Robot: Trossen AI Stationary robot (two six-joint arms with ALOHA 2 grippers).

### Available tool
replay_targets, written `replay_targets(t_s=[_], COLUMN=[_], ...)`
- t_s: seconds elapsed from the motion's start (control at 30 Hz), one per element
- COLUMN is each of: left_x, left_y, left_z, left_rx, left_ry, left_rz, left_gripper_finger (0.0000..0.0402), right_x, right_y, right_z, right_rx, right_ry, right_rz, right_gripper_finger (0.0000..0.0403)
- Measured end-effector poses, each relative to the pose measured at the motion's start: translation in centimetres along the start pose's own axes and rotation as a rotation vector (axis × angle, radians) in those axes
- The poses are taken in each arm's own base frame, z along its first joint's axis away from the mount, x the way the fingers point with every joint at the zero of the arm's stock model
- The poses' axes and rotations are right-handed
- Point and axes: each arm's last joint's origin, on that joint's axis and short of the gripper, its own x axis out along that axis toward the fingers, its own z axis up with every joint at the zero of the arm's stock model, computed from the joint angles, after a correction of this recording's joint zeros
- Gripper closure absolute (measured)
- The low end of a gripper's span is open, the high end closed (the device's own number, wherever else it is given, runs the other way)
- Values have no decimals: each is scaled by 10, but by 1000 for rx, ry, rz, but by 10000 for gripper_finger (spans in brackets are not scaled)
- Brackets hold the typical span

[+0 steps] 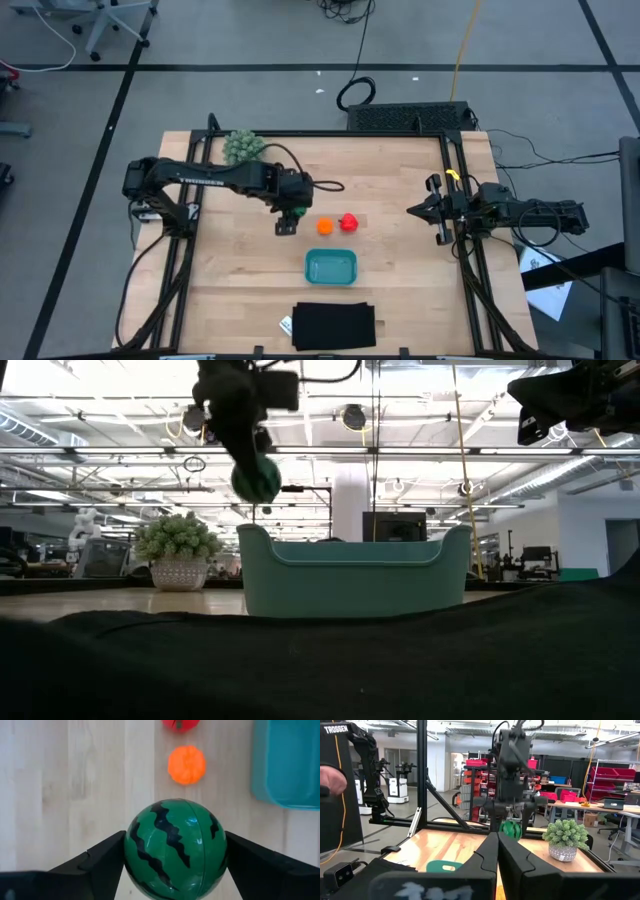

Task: Pick and placing Produce into tupperware
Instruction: Put the watermelon into the blue bin

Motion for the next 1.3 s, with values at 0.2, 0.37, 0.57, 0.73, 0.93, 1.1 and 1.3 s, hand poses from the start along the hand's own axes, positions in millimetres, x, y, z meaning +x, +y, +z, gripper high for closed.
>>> replay_targets(t_s=[0.2,0.37,0.57,0.73,0.93,1.1,1.3], left_x=[-20,-36,-60,-71,-73,-73,-72], left_y=[4,11,18,19,19,17,8], left_z=[8,14,25,32,34,35,38], left_rx=[14,-1,-58,-99,-82,-14,104], left_ry=[-20,-34,-114,-179,-196,-202,-217], left_rz=[5,12,24,25,27,30,29], left_gripper_finger=[106,111,102,102,101,101,101], right_x=[0,0,0,0,0,0,0], right_y=[0,0,0,0,0,0,0], right_z=[0,0,0,0,0,0,0], right_rx=[0,0,0,0,0,0,0], right_ry=[0,0,0,0,0,0,0], right_rz=[0,0,0,0,0,0,0], right_gripper_finger=[403,403,403,403,403,403,403])
